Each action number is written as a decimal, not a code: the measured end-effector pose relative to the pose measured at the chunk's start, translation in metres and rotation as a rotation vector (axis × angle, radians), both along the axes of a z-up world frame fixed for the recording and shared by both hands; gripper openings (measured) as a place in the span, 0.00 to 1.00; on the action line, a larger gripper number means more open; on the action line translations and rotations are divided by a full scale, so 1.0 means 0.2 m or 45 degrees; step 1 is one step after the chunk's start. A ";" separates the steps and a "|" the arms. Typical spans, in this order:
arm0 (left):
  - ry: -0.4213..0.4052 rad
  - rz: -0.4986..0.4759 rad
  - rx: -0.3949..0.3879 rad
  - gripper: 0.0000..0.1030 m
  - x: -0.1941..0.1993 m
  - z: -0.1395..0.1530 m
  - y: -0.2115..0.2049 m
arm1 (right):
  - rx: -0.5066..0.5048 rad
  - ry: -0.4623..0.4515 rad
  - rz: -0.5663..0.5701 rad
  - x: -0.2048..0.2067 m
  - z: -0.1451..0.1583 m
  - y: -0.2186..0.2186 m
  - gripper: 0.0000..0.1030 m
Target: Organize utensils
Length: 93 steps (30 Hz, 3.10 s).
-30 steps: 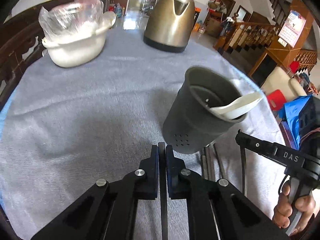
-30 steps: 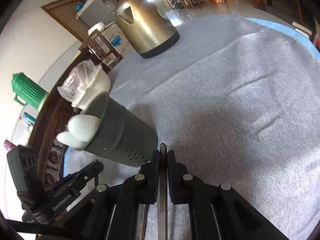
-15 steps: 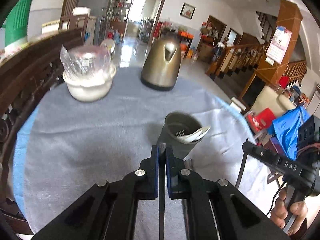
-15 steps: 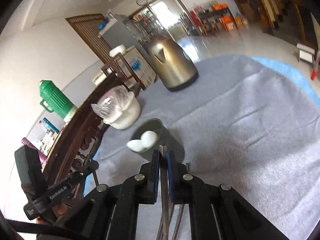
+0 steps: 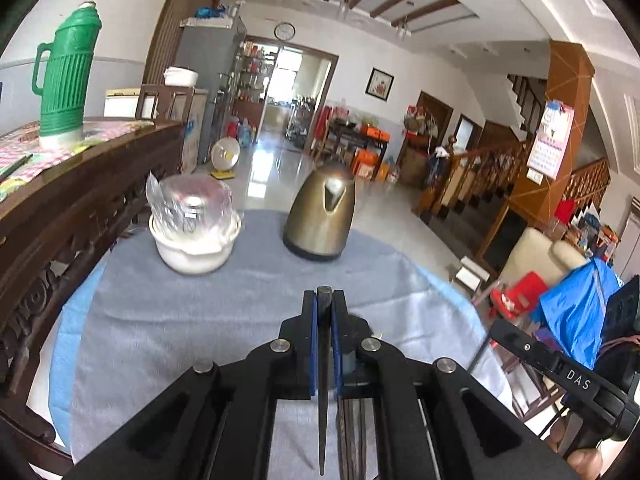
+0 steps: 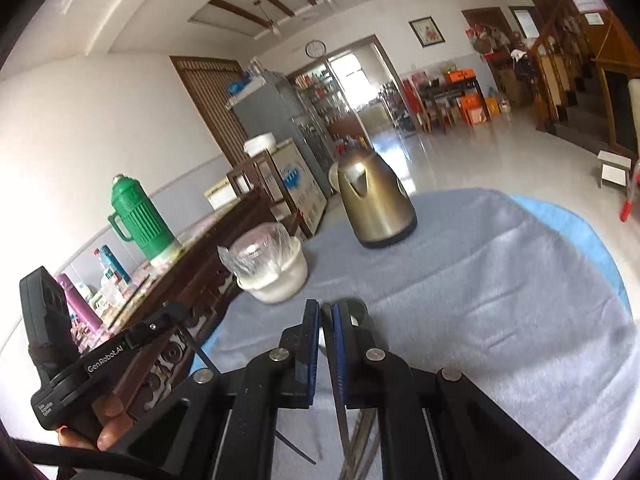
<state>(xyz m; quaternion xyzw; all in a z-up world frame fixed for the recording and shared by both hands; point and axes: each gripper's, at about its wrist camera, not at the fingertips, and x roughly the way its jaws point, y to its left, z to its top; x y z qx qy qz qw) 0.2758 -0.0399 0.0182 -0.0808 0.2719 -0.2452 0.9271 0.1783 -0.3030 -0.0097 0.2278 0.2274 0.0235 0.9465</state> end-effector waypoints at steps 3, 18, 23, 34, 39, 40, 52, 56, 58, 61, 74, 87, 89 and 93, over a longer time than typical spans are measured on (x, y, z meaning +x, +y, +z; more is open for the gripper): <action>-0.026 0.004 -0.006 0.06 0.03 0.06 -0.02 | -0.002 -0.032 -0.012 0.03 0.06 0.01 0.07; -0.053 -0.001 -0.031 0.06 0.07 0.13 0.00 | -0.014 0.367 -0.045 0.43 -0.12 -0.16 0.25; 0.004 -0.008 -0.025 0.06 0.07 0.02 0.02 | 0.123 0.595 -0.113 0.55 -0.46 -0.34 0.61; 0.016 -0.031 -0.008 0.06 0.05 -0.02 0.04 | -0.057 0.890 -0.208 0.86 -0.85 -0.32 0.28; 0.026 -0.035 -0.013 0.06 0.06 -0.03 0.04 | -0.188 0.896 -0.219 0.88 -0.85 -0.29 0.07; 0.026 -0.034 -0.012 0.06 0.06 -0.03 0.05 | -0.185 0.883 -0.210 0.87 -0.85 -0.28 0.06; -0.007 -0.011 -0.047 0.06 0.05 0.09 0.04 | -0.151 0.268 -0.246 0.51 -0.21 -0.20 0.05; -0.084 0.011 -0.090 0.06 0.07 0.21 0.04 | -0.128 -0.005 -0.271 0.41 0.04 -0.16 0.06; -0.113 0.014 -0.106 0.06 0.07 0.26 0.04 | -0.146 -0.110 -0.292 0.39 0.15 -0.13 0.06; -0.176 0.024 -0.115 0.06 0.09 0.35 0.02 | -0.176 -0.204 -0.307 0.37 0.29 -0.06 0.06; -0.241 0.163 -0.149 0.06 0.33 0.35 -0.11 | -0.167 -0.224 -0.275 0.51 0.39 0.04 0.06; -0.055 0.109 -0.019 0.13 0.36 -0.06 -0.15 | -0.178 0.049 -0.029 0.55 0.10 0.14 0.10; -0.054 0.102 -0.009 0.30 0.31 -0.06 -0.10 | -0.097 0.069 -0.014 0.52 0.07 0.10 0.11; -0.098 0.103 0.046 0.52 0.17 -0.07 -0.02 | 0.099 0.036 -0.030 0.39 0.00 -0.03 0.19</action>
